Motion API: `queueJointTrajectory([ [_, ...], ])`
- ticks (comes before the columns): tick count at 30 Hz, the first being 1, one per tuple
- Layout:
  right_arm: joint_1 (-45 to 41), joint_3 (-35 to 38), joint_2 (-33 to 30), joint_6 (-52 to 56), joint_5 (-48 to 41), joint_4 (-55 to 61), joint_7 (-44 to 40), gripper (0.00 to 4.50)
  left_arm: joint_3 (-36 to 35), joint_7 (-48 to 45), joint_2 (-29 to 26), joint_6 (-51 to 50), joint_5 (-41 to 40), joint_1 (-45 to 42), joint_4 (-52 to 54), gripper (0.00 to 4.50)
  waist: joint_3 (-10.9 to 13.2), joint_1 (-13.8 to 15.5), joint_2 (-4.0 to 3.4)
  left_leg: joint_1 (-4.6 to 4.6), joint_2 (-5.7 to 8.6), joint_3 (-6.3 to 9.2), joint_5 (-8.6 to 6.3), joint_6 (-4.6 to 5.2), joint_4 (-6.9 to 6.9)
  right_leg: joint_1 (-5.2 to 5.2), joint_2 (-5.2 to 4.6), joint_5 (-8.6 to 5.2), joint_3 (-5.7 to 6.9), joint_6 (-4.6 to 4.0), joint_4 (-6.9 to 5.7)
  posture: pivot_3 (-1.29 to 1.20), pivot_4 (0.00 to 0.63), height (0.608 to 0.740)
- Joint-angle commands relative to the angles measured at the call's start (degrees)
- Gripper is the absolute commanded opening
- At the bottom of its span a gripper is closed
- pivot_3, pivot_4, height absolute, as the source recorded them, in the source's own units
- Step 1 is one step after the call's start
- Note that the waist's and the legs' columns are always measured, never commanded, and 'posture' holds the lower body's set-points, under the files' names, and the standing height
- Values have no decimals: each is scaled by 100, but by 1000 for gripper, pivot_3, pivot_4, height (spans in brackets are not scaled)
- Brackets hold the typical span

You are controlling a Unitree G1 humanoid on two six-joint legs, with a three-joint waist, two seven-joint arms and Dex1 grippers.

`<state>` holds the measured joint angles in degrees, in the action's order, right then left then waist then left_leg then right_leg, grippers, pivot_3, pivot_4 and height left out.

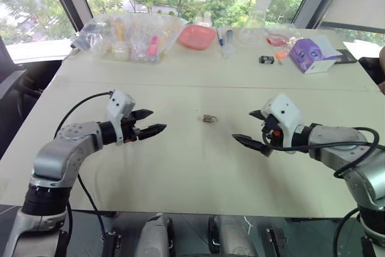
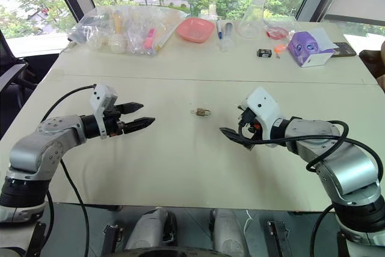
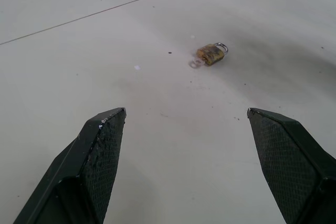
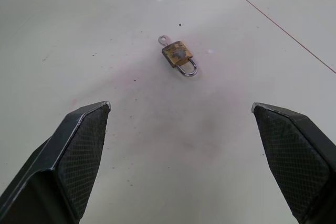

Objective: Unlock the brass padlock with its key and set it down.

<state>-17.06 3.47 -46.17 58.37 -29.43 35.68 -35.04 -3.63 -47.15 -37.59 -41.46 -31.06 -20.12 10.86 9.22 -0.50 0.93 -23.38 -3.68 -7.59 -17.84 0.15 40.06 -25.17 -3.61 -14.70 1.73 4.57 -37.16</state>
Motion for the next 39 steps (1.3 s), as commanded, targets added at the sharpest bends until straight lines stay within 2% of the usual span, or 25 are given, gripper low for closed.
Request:
queueJointTrajectory([
  [1,-110,36,-38,-122,30,77,16,4500,-64,-113,-2,173,-51,-143,73,3825,0,-4,0,0,0,0,0,0,0,0,0,0,0,0,0,0,150,733],
  [21,-619,-297,-95,40,168,-305,90,4500,43,-3,192,202,48,-532,-150,3825,0,-12,0,0,0,-1,0,-1,0,-1,1,0,0,0,-1,0,150,733],
  [24,-1292,-774,-4,137,332,-723,42,4500,279,-502,-107,120,71,-771,-293,3825,0,-31,0,1,-2,-4,1,-2,1,-4,4,1,-1,-1,-3,0,150,733],
  [26,-1771,-1230,82,38,512,-1124,-120,4500,582,-1119,-528,293,249,-837,-386,3825,0,-41,-1,2,-2,-3,2,-2,0,-5,6,1,0,-1,-7,0,150,733],
  [29,-2346,-2061,246,-502,846,-1996,-785,4500,825,-1734,-954,541,466,-1117,-736,3825,1,-41,-3,1,-3,-9,7,-12,-5,-12,8,0,-1,-2,-4,0,150,733],
  [33,-2918,-2624,719,-1093,1368,-3396,-1138,4500,832,-2039,-1082,706,560,-1419,-966,3825,2,5,-2,-11,-1,-20,5,-7,-1,-14,5,0,2,-2,0,0,150,733],
  [39,-3414,-2970,1266,-1790,1948,-4835,-1537,4500,632,-1915,-1012,616,510,-1407,-798,3825,2,-23,-1,-18,1,-27,15,-25,2,-18,-1,1,0,0,2,0,150,733],
])
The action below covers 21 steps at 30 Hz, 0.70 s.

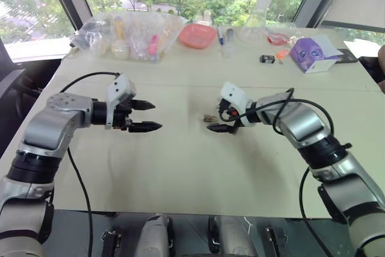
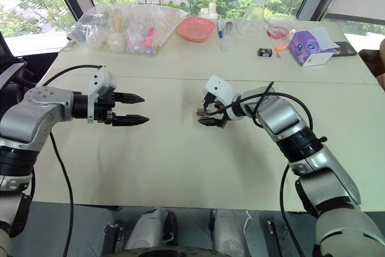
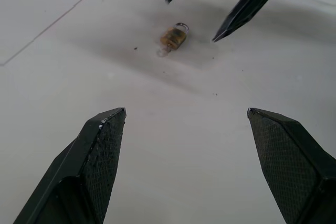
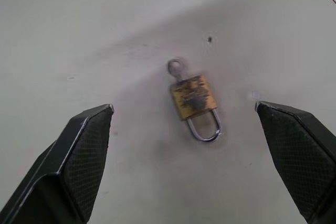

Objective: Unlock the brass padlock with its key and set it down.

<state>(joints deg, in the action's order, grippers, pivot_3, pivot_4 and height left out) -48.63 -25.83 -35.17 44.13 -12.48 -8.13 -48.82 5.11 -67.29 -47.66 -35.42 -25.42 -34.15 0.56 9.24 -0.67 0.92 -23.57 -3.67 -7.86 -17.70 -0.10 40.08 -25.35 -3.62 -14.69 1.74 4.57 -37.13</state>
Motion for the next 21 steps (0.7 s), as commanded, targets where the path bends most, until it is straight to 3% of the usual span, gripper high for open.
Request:
queueJointTrajectory([
  [1,-338,-93,293,-482,349,-744,-220,4500,-272,174,27,-21,-79,117,319,3825,0,-11,0,0,-1,0,0,0,0,-1,1,0,0,0,0,0,150,733],
  [9,-499,-162,939,-1202,864,-1948,-652,4500,-395,681,374,-198,-127,522,615,3825,0,-42,-1,8,-6,0,4,-8,0,1,5,0,0,1,-10,0,150,733],
  [13,-508,-161,1067,-1455,1132,-2291,-773,3169,-411,763,416,-248,-191,662,734,3879,-2,-67,-4,18,-9,1,5,-9,-2,3,6,0,-1,0,-15,0,150,733],
  [18,-401,-129,934,-1564,1395,-2118,-894,660,-475,756,385,-258,-231,633,658,3879,-3,-40,-4,20,-8,0,8,-14,0,7,5,0,-1,0,-18,0,150,733],
  [21,-286,36,766,-1915,1593,-1640,-616,669,-571,827,647,-223,-341,418,317,3879,-3,3,-4,21,-6,1,8,-15,1,11,3,0,0,0,-18,0,150,733],
])
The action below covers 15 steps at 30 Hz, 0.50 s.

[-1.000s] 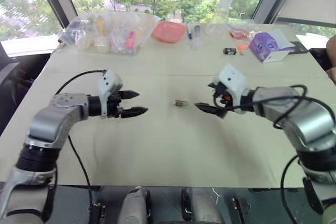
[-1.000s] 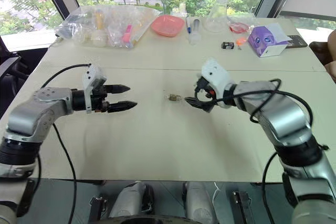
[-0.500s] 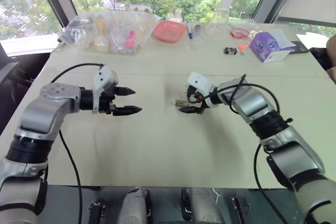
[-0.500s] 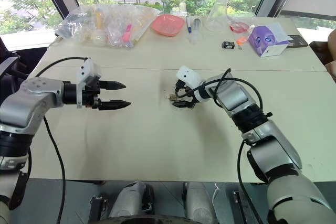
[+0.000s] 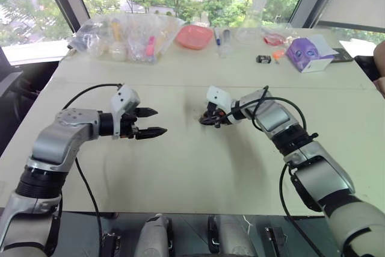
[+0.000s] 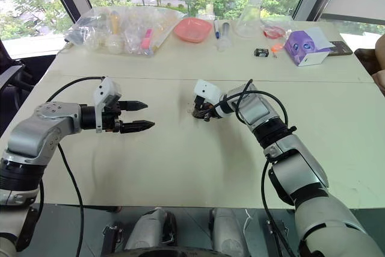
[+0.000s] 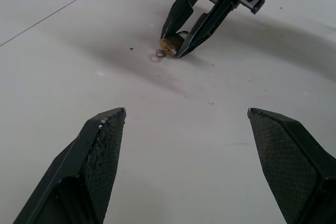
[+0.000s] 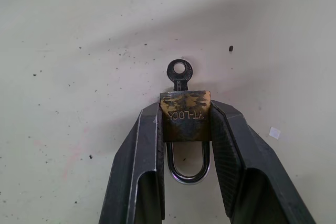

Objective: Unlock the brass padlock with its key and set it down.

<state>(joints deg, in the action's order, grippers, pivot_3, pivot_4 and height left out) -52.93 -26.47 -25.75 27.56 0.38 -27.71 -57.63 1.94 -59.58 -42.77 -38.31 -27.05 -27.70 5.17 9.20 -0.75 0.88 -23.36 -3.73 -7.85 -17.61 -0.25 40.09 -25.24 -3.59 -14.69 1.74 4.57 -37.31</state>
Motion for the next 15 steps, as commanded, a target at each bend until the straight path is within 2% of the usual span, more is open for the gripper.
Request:
queueJointTrajectory([
  [1,230,167,-286,-581,400,654,374,669,-289,95,316,73,-219,-342,-321,3879,0,33,0,-1,0,0,0,0,1,0,-1,0,1,0,1,0,150,733],
  [4,489,421,-484,-1489,531,1658,666,669,-350,89,679,69,-320,-626,-780,3879,1,19,0,-9,7,-1,0,0,4,-3,-7,0,1,1,4,0,150,733],
  [8,699,813,-449,-1186,498,2932,1011,669,-546,89,1269,57,-529,-1271,-1754,3879,2,-12,0,-14,2,-1,1,-2,1,-12,1,1,2,2,7,0,150,733],
  [13,814,822,-287,-675,627,3730,1248,669,-528,-113,1634,151,-590,-1759,-2335,3879,1,-20,0,-7,1,0,7,-12,-2,-9,5,0,3,1,1,0,150,733],
  [15,830,822,-223,-528,645,3875,1306,669,-509,-201,1737,220,-568,-1918,-2516,3342,2,-11,0,-8,2,0,7,-12,-1,-9,4,0,3,1,1,0,150,733],
])
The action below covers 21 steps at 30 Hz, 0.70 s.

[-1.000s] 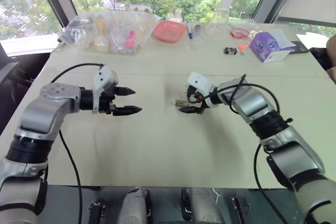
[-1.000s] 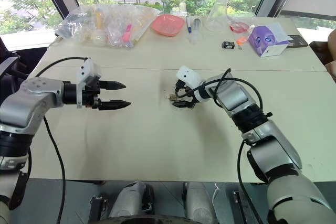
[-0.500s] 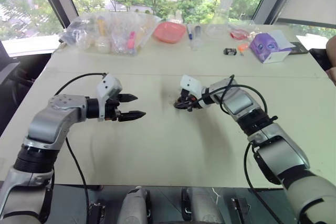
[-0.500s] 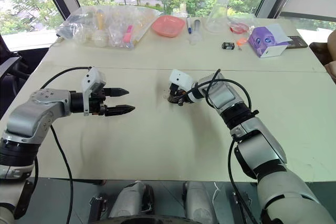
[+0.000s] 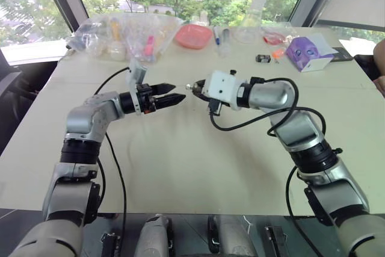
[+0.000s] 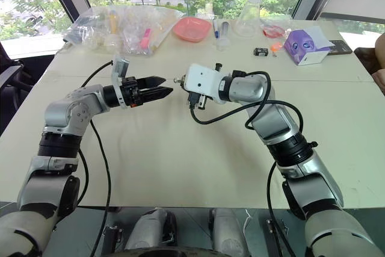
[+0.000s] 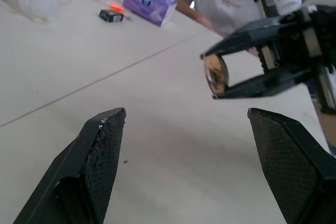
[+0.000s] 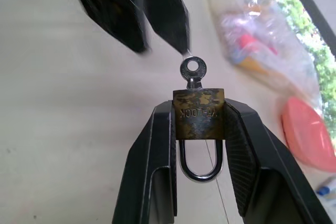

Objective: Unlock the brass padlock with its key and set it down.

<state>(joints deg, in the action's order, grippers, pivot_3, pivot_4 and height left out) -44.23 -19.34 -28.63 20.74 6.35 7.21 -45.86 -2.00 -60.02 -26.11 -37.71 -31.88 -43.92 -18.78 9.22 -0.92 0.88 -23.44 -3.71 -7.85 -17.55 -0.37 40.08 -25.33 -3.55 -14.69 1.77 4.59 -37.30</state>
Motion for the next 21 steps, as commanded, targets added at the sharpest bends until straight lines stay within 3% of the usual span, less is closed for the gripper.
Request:
queueJointTrajectory([
  [1,-35,105,87,193,69,414,148,669,-132,-206,114,181,-94,-377,-210,3064,0,12,1,0,1,0,0,0,0,0,0,0,0,0,0,0,150,733],
  [5,-28,92,95,266,134,471,192,669,-151,-356,186,202,-97,-533,-357,1067,0,20,1,-3,4,0,0,1,2,2,-3,0,0,0,2,0,150,733],
  [13,-21,112,82,341,162,542,183,669,-93,-486,206,199,-21,-496,-313,1067,0,9,1,-2,2,3,0,0,0,0,-1,0,0,0,2,0,150,733],
  [17,-42,111,99,356,150,546,184,669,-155,-498,198,189,-56,-468,-297,103,0,10,1,-2,2,3,0,1,0,0,-1,0,0,0,2,0,150,733],
  [21,-73,112,115,349,135,520,176,669,-83,-596,124,225,21,-424,-240,103,0,11,1,-3,2,3,0,1,0,1,-1,0,0,0,2,0,150,733],
])
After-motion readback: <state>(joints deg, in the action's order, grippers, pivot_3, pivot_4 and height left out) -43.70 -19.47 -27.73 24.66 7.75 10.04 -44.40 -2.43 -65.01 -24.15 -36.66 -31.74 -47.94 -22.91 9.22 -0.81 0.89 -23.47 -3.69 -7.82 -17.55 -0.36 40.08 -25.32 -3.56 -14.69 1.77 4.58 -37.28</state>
